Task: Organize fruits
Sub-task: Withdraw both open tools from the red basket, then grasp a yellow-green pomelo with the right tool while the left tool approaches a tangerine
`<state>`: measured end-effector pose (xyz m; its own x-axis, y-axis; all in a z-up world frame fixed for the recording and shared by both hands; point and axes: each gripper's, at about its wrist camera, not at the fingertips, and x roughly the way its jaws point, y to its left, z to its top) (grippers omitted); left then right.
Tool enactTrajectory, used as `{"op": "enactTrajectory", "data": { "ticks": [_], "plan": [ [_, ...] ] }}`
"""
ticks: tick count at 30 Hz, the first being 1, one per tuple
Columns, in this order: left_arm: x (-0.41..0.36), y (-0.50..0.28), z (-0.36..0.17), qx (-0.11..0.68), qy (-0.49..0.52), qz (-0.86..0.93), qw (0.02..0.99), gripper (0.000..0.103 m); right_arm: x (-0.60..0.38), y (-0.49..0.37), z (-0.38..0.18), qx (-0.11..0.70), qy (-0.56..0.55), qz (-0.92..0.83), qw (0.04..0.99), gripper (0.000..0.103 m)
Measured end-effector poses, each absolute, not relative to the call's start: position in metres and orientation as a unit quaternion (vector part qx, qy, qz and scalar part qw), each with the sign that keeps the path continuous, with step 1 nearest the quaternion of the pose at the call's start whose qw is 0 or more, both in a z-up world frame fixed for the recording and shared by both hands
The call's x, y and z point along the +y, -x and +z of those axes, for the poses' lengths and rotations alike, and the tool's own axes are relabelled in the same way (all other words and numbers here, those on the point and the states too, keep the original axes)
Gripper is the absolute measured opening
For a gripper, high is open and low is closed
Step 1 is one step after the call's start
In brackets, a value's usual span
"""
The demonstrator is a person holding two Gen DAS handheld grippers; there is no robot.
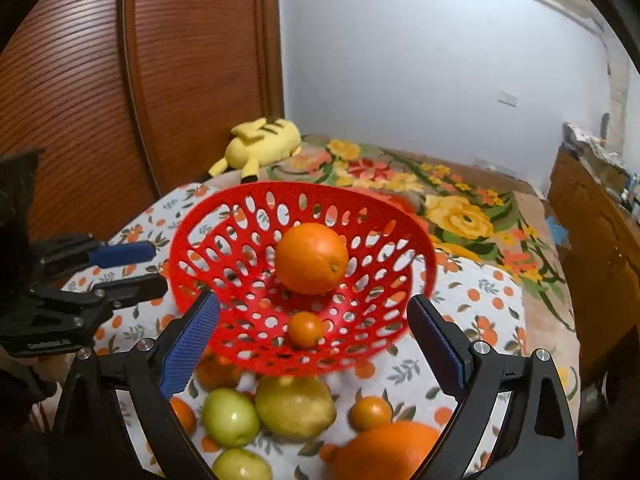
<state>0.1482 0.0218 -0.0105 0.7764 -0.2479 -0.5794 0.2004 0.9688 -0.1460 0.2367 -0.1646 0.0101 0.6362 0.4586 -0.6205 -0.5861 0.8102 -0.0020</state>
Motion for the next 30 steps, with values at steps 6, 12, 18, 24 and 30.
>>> {"op": "enactTrajectory", "data": {
  "ticks": [6,12,18,24,30],
  "plan": [
    [0.018,-0.126,-0.019,0.32,0.036,-0.122,0.939,0.05,-0.183,-0.2,0.012,0.297,0.072,0.278,0.911,0.096],
    [0.015,-0.1,-0.029,0.33,0.037,-0.122,0.935,0.055,-0.197,-0.157,-0.002,0.296,0.039,0.269,0.916,0.096],
    [0.011,-0.078,-0.044,0.349,0.035,-0.12,0.929,0.056,-0.198,-0.124,-0.032,0.313,0.015,0.271,0.91,0.096],
    [0.013,-0.065,-0.057,0.361,0.039,-0.114,0.925,0.056,-0.19,-0.109,-0.054,0.328,0.013,0.275,0.903,0.095],
    [0.016,-0.058,-0.065,0.369,0.044,-0.112,0.922,0.056,-0.182,-0.101,-0.067,0.337,0.019,0.28,0.899,0.095]
  ]
}}
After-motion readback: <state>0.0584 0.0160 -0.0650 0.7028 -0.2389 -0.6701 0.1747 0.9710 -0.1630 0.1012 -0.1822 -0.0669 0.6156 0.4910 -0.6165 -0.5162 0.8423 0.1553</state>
